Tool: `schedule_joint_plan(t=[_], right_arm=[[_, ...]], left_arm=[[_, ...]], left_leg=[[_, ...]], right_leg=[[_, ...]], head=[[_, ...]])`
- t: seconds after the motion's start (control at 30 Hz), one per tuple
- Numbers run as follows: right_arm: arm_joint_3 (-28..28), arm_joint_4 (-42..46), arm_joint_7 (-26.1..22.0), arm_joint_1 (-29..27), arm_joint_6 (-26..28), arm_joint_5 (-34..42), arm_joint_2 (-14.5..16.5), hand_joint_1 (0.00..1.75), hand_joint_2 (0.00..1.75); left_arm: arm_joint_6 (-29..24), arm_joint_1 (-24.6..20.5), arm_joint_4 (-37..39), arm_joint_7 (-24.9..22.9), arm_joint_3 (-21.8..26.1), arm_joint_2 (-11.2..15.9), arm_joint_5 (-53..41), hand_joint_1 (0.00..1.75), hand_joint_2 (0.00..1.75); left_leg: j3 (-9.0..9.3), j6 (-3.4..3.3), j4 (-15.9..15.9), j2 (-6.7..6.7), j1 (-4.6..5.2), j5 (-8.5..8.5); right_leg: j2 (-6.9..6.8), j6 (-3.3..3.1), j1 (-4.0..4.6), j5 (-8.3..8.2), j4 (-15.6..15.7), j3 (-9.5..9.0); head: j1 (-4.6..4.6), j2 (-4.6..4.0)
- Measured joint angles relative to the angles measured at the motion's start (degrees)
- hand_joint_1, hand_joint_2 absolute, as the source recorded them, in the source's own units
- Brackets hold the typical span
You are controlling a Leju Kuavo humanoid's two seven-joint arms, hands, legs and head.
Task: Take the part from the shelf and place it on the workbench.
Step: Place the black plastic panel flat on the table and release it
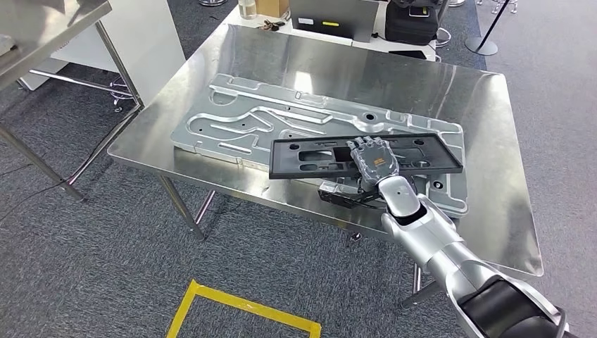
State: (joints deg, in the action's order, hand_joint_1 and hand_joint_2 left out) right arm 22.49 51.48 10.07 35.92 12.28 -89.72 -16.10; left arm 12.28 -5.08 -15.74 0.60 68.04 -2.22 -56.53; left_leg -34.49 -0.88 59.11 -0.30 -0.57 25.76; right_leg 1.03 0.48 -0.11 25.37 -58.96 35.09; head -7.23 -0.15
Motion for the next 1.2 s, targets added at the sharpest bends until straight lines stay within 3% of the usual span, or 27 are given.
schedule_joint_plan(t=[0.07, 0.2, 0.77, 1.2], right_arm=[[-0.09, -0.84, 0.09, 0.29, -0.07, -0.03, 0.17, 0.0, 0.0], [-0.37, -2.54, 0.57, 0.98, -0.19, -0.04, 0.5, 0.0, 0.0], [-0.51, -4.54, -1.1, 1.46, 0.08, -0.07, 1.93, 0.0, 0.0], [4.66, 10.12, -3.34, -1.04, -0.27, 0.02, 3.95, 0.0, 0.0]], left_arm=[[-0.01, -0.11, 0.0, -0.22, 0.0, 0.01, 0.14, 0.0, 1.75], [-0.01, -0.43, 0.0, -0.27, 0.02, 0.02, 0.36, 0.0, 0.0], [-0.04, -0.79, -0.02, 0.08, 0.04, -0.05, 0.91, 0.0, 0.0], [-0.3, -0.8, -0.09, 0.25, -0.01, -0.57, 1.51, 0.0, 0.0]], left_leg=[[0.0, 0.0, 0.0, 0.0, -0.02, -0.01], [0.01, -0.01, 0.0, 0.0, -0.04, -0.02], [0.01, -0.02, 0.0, 0.0, -0.04, -0.02], [0.03, -0.01, -0.01, 0.05, -0.06, -0.02]], right_leg=[[0.0, 0.0, -0.01, 0.0, 0.0, 0.0], [0.0, 0.0, -0.03, 0.0, -0.01, -0.01], [0.0, 0.0, -0.03, 0.0, -0.01, -0.01], [0.03, -0.01, -0.02, 0.01, -0.05, 0.0]], head=[[0.0, 0.0], [0.0, 0.0], [0.0, 0.0], [0.0, 0.0]])
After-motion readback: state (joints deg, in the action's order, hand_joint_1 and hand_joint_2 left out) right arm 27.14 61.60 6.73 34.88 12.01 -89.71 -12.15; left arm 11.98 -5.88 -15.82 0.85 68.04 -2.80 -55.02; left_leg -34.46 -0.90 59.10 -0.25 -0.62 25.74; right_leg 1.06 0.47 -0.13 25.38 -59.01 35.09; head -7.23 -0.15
